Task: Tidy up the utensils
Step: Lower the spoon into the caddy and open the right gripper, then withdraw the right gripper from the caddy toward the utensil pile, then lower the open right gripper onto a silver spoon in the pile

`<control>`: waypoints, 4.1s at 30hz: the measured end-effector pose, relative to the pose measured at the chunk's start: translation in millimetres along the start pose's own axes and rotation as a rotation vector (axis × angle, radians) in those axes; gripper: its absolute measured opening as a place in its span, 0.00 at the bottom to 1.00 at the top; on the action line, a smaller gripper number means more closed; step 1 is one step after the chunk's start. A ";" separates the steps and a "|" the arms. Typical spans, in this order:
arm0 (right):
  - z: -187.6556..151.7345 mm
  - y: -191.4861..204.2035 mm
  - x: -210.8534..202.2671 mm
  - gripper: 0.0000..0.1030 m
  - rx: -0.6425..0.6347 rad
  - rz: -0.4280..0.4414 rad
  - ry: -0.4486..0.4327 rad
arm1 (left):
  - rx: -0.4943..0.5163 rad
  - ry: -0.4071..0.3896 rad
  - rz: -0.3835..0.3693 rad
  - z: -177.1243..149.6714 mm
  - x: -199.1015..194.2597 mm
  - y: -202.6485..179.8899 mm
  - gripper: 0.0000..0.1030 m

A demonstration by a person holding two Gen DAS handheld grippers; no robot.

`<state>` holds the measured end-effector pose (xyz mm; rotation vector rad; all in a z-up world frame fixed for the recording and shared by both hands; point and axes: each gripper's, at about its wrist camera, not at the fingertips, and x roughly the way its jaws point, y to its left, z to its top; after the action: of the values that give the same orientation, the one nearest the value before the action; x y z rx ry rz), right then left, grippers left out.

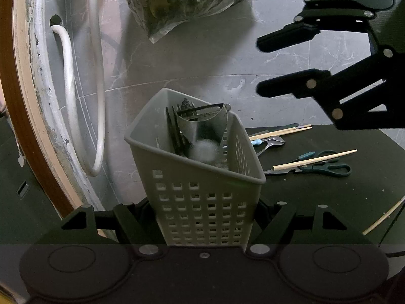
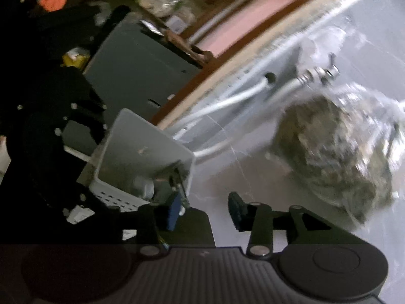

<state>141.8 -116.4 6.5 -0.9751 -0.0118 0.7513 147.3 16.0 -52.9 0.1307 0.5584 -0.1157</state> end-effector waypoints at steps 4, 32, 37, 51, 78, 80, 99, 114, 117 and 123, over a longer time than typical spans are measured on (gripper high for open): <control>-10.6 -14.9 -2.5 0.65 0.111 -0.048 0.023 | 0.001 0.001 0.000 0.2 -0.1 -0.8 0.75; -223.6 -89.3 90.1 0.94 1.698 0.016 0.342 | -0.010 0.056 0.027 9.0 4.1 -3.3 0.75; -213.1 -81.8 118.0 0.82 1.572 -0.048 0.458 | -0.017 0.064 0.036 10.5 4.1 -4.4 0.75; -195.1 -76.7 156.5 0.59 1.439 -0.148 0.514 | -0.018 0.072 0.052 12.0 5.2 -7.7 0.76; -188.4 -73.7 171.7 0.51 1.269 -0.227 0.583 | -0.018 0.071 0.053 12.1 5.9 -8.4 0.76; -188.1 -72.8 172.7 0.45 1.243 -0.240 0.591 | -0.019 0.070 0.054 12.2 6.0 -8.4 0.76; -240.6 -88.3 138.4 0.03 1.732 -0.252 0.505 | -0.024 0.062 0.048 10.8 6.1 -6.5 0.76; -270.2 -76.5 102.3 0.01 2.095 -0.148 0.368 | -0.018 0.050 0.039 8.4 5.2 -4.8 0.75; -268.0 -76.6 101.6 0.00 2.139 -0.118 0.355 | -0.018 0.046 0.034 7.7 4.7 -3.8 0.75; -261.6 -73.7 96.7 0.00 2.117 -0.096 0.353 | -0.016 0.039 0.025 6.6 4.0 -3.3 0.75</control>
<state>343.1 -279.3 -120.7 0.9409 0.8633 0.1597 153.6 11.5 -49.8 0.1242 0.5965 -0.0842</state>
